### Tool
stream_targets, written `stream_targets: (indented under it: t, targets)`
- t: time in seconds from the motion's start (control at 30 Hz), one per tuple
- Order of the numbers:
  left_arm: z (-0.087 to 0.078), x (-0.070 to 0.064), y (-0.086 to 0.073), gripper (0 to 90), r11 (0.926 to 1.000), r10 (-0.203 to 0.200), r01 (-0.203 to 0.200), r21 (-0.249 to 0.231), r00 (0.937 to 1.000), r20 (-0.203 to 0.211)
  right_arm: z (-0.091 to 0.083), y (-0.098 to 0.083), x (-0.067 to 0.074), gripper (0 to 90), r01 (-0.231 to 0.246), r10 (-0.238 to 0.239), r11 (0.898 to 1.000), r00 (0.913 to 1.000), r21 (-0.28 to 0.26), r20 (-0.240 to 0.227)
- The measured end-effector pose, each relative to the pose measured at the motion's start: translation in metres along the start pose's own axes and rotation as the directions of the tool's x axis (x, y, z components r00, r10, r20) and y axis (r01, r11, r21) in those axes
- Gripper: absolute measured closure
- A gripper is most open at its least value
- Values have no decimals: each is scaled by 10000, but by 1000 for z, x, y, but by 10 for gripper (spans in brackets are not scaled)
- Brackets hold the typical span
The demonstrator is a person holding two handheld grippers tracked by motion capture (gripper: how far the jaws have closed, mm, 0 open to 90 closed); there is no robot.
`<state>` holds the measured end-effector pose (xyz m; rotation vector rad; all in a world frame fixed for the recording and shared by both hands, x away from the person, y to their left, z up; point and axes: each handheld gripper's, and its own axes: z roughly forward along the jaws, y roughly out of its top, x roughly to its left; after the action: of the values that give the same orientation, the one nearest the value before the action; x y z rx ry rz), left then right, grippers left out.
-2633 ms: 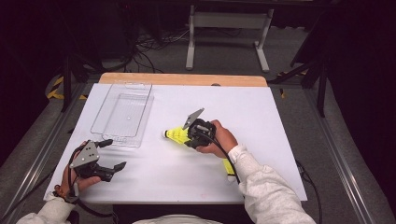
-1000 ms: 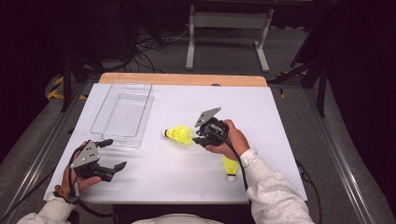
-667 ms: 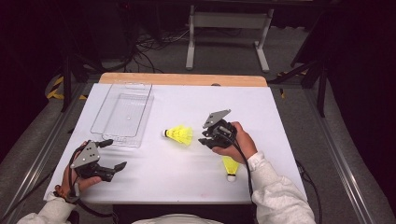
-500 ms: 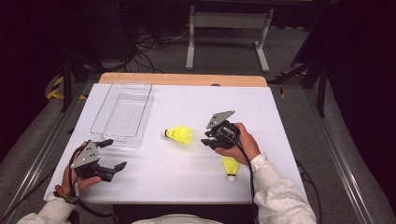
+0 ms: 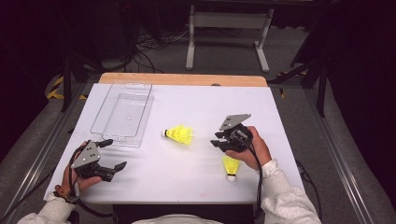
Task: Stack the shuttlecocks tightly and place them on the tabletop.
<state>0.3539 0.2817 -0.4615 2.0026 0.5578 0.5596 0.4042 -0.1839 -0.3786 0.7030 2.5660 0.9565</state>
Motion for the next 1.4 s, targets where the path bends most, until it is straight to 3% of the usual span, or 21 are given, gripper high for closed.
stream_targets:
  t: [0.53,0.8,0.97,1.4]
  targets:
    - [-1,1,0,61,10000,79,-79,29,10000,-24,-17,-27,-4,596,-492,501,9986,9975,-187,500]
    - [-1,1,0,61,10000,72,-72,6,10000,-34,-21,-37,-5,555,-626,636,9978,9966,-197,527]
    - [-1,0,0,61,9999,98,-98,30,9999,-48,-22,-41,-3,505,-587,594,9981,9976,-206,365]
    - [-1,0,0,61,9999,137,-137,58,9999,-73,-16,-55,3,243,-388,388,9992,9991,33,159]
